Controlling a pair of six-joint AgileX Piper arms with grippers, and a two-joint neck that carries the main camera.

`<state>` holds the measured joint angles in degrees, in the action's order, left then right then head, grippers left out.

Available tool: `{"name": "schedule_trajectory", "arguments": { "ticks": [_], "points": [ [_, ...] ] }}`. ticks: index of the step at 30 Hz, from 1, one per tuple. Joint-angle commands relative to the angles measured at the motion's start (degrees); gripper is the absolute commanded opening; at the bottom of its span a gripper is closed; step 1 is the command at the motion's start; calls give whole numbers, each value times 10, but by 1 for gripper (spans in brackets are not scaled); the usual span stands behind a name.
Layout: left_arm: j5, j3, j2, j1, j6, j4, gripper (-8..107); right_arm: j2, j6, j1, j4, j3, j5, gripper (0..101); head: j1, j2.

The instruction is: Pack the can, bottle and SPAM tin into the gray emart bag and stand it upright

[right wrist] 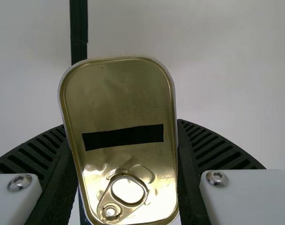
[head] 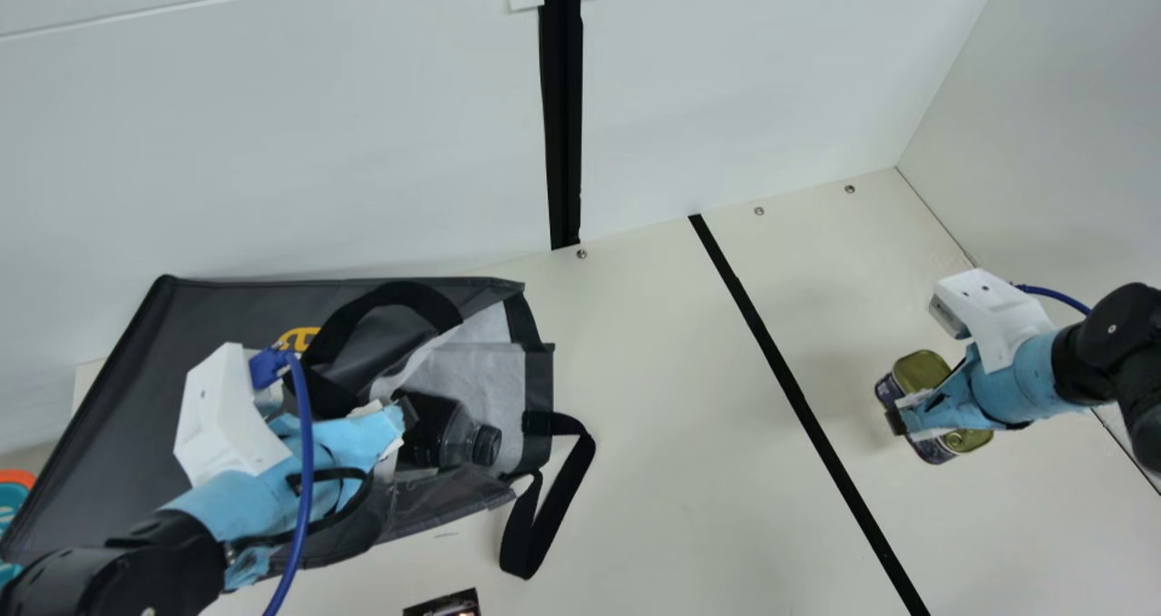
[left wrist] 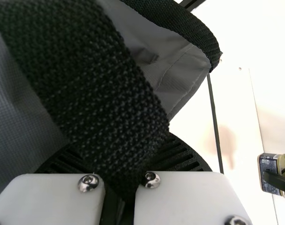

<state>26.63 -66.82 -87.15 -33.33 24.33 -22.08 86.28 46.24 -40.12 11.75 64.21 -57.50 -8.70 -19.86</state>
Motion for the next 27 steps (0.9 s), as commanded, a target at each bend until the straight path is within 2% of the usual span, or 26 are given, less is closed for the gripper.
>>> {"name": "schedule_trajectory", "arguments": {
  "ticks": [1,15,27],
  "points": [
    [0,0,0,0,0,0,-8,-7,-13,12,-4,-3,0,0,-13,-1],
    [0,0,0,0,0,0,-8,-57,-99,120,-23,-18,-7,0,-13,-1],
    [0,0,0,0,0,0,-8,-60,-99,197,-14,-4,-26,0,-13,-1]
  ]
}}
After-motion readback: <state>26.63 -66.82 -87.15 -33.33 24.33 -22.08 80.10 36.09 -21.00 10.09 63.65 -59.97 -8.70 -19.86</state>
